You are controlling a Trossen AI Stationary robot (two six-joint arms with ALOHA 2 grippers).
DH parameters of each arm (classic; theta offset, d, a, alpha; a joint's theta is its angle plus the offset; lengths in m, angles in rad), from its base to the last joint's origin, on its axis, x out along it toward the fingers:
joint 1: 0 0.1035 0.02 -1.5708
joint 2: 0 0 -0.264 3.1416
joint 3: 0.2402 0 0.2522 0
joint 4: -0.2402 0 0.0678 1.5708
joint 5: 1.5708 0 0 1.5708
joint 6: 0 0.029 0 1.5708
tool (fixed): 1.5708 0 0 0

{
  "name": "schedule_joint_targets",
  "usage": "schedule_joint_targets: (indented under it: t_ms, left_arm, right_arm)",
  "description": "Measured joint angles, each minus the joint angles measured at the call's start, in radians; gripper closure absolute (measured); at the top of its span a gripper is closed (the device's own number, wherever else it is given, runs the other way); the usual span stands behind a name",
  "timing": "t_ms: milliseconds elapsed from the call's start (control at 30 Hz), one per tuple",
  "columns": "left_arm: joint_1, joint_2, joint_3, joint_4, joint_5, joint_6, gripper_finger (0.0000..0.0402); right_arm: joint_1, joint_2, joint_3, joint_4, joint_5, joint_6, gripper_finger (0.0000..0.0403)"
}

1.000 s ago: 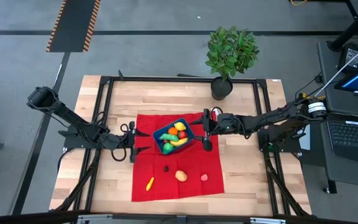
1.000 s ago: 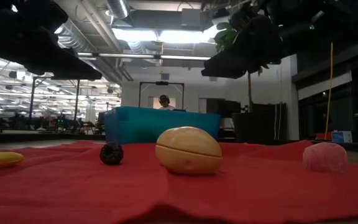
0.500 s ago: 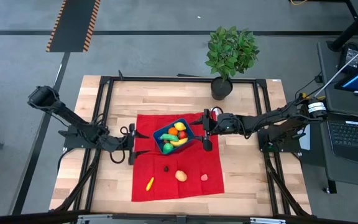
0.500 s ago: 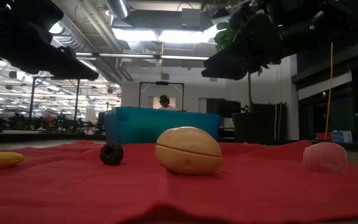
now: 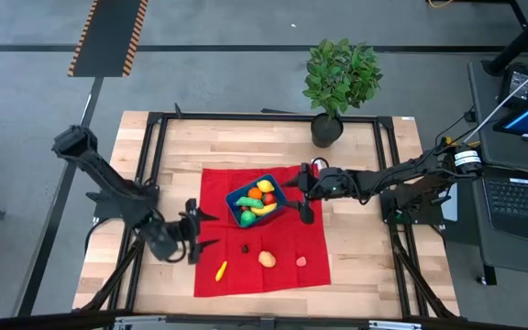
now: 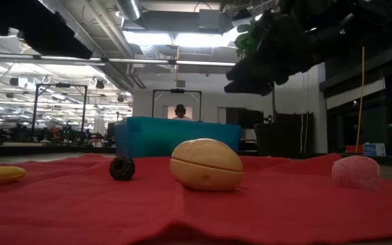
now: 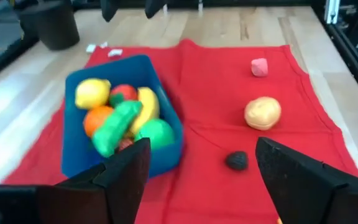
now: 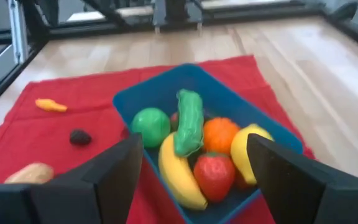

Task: Pick and placing Produce into tupperware
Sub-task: Put the corn into the blue bin

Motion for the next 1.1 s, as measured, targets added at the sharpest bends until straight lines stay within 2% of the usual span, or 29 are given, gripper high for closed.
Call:
schedule_joint_targets:
  t_ms: [167,333,567,833,967,1100]
  left_arm:
    - [-0.056,0.18,0.131,-0.144,-0.028,-0.259,0.0117]
    - [-0.097,0.353,0.321,-0.298,-0.028,-0.441,0.0117]
    - [-0.163,0.52,0.577,-0.588,0.01,-0.705,0.0117]
    - [-0.17,0.582,0.625,-0.608,0.163,-0.864,0.0117]
    - [-0.147,0.583,0.625,-0.625,0.285,-0.967,0.0117]
    - [-0.128,0.583,0.625,-0.63,0.343,-0.98,0.0117]
  right_arm:
    - [0.002,0.0,0.0,-0.006,-0.005,0.049,0.0114]
    - [0.013,-0.019,0.0,-0.011,-0.004,0.074,0.0114]
    - [0.119,-0.148,-0.047,-0.006,0.033,0.017,0.0114]
    - [0.22,-0.304,-0.193,0.028,0.068,0.061,0.0114]
    - [0.254,-0.338,-0.224,0.03,0.07,0.104,0.0114]
    - [0.268,-0.339,-0.229,0.029,0.07,0.111,0.0114]
